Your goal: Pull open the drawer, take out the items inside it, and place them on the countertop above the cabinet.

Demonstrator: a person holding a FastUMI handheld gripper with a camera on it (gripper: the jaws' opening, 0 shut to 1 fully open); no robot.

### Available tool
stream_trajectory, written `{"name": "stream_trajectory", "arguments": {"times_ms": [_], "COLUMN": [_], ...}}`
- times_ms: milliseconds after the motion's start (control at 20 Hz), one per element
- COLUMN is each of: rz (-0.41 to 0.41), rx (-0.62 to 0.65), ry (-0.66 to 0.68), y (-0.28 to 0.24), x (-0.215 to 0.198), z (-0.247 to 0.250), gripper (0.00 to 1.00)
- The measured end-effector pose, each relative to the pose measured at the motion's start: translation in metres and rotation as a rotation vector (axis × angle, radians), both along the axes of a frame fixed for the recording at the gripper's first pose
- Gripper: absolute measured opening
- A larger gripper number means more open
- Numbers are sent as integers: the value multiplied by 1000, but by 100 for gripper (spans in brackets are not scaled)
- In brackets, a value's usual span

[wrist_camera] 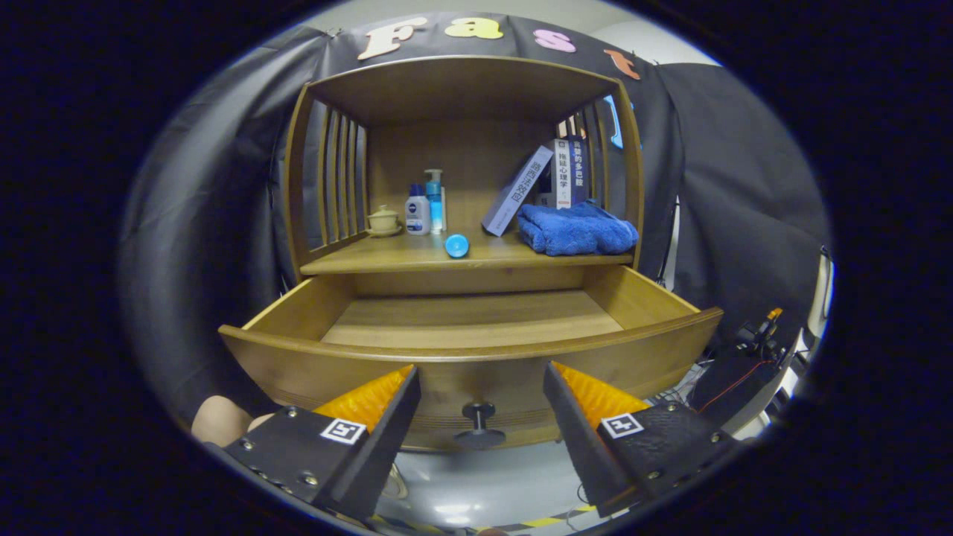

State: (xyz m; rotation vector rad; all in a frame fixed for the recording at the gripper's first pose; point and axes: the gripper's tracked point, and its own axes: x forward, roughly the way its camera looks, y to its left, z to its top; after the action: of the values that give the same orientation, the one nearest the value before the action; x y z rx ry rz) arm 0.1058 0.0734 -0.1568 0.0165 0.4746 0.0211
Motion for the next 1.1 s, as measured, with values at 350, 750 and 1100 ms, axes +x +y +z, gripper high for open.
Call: {"name": "stream_trajectory", "arguments": {"times_ms": [350, 750, 1100], "rz": [34, 52, 65], "rx": [1, -48, -39], "ry": [15, -34, -69], "y": [6, 4, 11], "x": [-2, 14, 41], "z": [-12, 0, 5], "gripper": [99, 99, 99]}}
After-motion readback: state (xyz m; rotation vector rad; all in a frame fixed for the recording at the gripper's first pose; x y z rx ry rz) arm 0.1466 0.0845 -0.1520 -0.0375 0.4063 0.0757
